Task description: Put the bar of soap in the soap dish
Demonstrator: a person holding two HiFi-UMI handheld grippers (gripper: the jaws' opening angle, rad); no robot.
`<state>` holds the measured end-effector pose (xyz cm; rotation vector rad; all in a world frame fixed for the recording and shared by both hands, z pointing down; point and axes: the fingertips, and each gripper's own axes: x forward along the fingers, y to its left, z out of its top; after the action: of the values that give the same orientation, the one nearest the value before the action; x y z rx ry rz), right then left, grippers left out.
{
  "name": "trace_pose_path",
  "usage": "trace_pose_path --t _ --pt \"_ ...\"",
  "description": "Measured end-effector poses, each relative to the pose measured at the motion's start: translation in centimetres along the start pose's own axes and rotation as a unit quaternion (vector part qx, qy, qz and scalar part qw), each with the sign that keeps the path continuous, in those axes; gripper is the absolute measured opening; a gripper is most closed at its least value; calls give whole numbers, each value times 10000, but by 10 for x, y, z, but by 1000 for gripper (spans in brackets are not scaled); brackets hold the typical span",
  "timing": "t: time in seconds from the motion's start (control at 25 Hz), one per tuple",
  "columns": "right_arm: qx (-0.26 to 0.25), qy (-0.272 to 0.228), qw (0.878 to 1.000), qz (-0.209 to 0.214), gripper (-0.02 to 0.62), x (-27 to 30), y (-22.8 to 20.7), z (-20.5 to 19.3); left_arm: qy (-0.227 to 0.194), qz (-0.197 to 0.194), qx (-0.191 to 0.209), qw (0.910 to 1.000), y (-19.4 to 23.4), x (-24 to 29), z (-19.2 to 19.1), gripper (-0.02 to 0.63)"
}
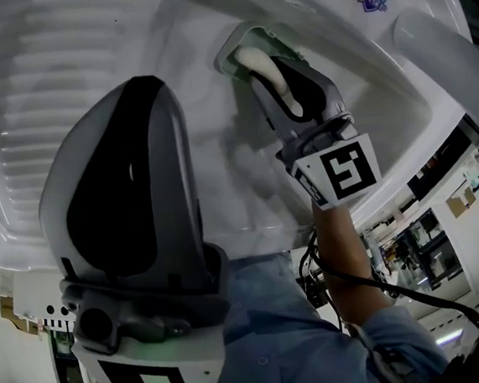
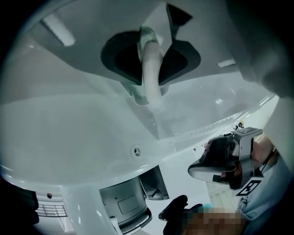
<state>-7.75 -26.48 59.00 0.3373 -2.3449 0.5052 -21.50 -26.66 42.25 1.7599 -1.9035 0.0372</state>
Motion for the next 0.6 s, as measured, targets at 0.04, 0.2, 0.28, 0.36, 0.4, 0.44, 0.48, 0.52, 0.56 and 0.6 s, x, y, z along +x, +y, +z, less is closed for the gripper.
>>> trace_pose_path --t 0.04,0.2,0.28,0.36,0.4,0.44,0.48,0.52,0.56,0.6 --pt "-22 38 10000 -13 115 1 -1 -1 8 13 -4 10000 1 0 -1 5" --pt "-34 100 9998 -145 118 2 -4 -3 8 35 6 10000 1 0 1 5" --pt "-50 170 9995 -254 127 1 -8 -4 -8 24 21 10000 -1 -1 3 5" --pt "-89 222 9990 -385 146 -1 -12 -4 -27 13 36 10000 -2 -2 5 5" --pt "-112 231 9986 -452 155 -2 -14 -4 -36 10 43 10000 -3 -2 6 5" --pt "-131 232 9983 -511 164 -3 -16 -3 -44 7 52 10000 -4 -3 7 5" --pt "-138 228 9981 -555 166 -4 -18 -2 -49 4 61 10000 -5 -3 7 5" --pt "-137 223 9979 -585 166 -6 -19 -1 -52 -2 72 10000 -6 -4 7 5" --pt "-136 222 9978 -608 166 -7 -19 0 -54 -8 83 10000 -7 -4 7 5" --pt "-136 224 9977 -629 166 -8 -20 -1 -56 -15 95 9999 -8 -5 7 5"
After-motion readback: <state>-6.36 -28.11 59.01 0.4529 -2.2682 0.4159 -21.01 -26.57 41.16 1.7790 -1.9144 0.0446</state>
